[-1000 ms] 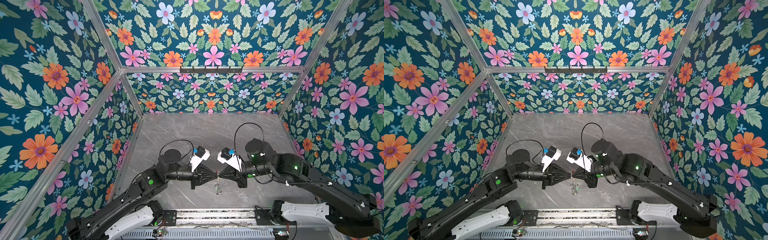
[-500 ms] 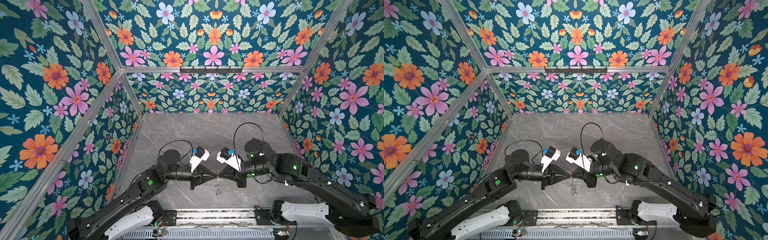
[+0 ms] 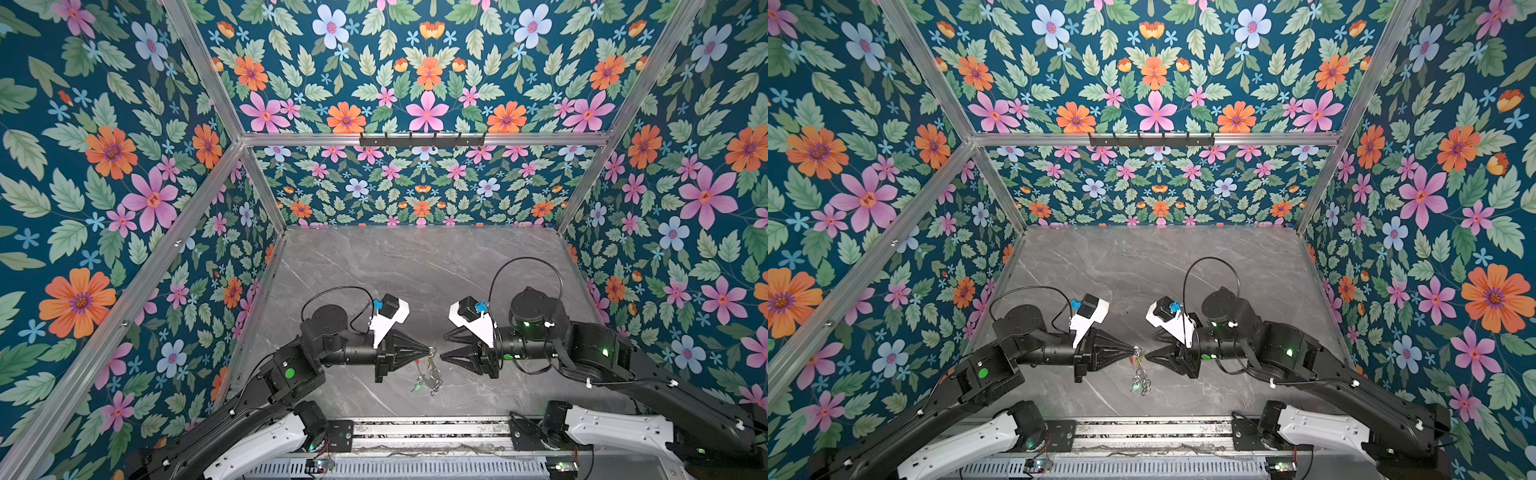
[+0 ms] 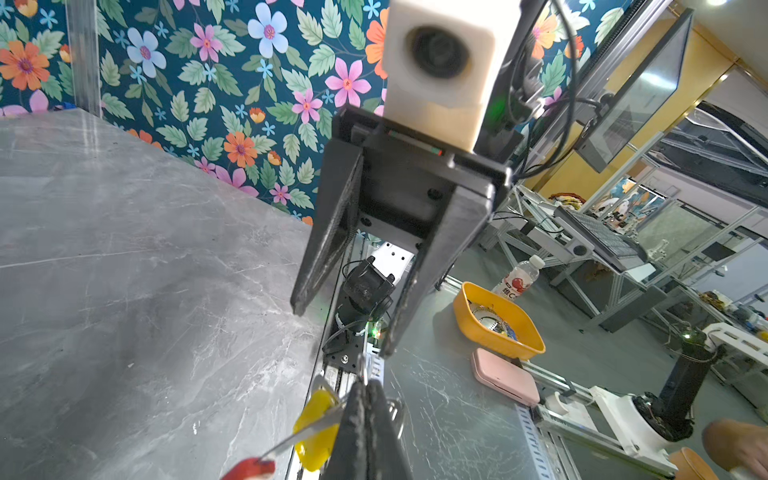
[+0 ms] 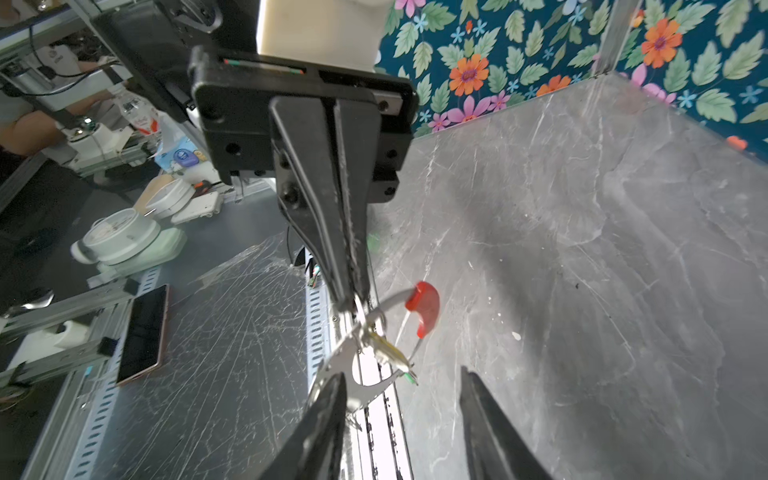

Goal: Remove the keys from the keyring

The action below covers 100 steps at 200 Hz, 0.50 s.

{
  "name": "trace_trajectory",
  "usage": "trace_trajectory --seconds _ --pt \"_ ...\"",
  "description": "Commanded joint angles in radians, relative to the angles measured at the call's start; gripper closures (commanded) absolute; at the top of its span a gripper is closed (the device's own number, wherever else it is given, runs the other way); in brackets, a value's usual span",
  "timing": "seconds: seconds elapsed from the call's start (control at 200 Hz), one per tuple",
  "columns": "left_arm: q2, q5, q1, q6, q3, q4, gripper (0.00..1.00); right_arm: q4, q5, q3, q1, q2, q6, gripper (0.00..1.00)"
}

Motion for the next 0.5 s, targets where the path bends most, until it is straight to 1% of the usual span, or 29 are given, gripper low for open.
trace_trajectory --seconds 0.0,0.11,0.26,0.36,0.495 --pt "-0.032 -0.028 0.002 0.016 -0.018 0.101 1.0 0.218 -0.004 -0.08 0.001 -0.056 0.028 0.51" --pt "-0.071 -0.031 0.001 0.008 -0.054 0.178 1.0 0.316 -0.032 -0.15 0.001 -0.088 0.035 0.48" --pt "-0.104 -0.017 0.001 -0.001 -0.093 0.257 1.0 0.363 -0.007 -0.19 0.001 -0.089 0.036 0.46" --pt "-0.106 -0.004 0.0 -0.002 -0.102 0.271 1.0 0.4 0.025 -0.211 -0.001 -0.104 0.037 0.46" --pt "-0.113 -0.008 0.0 -0.001 -0.105 0.274 1.0 0.419 0.022 -0.222 -0.005 -0.14 0.041 0.45"
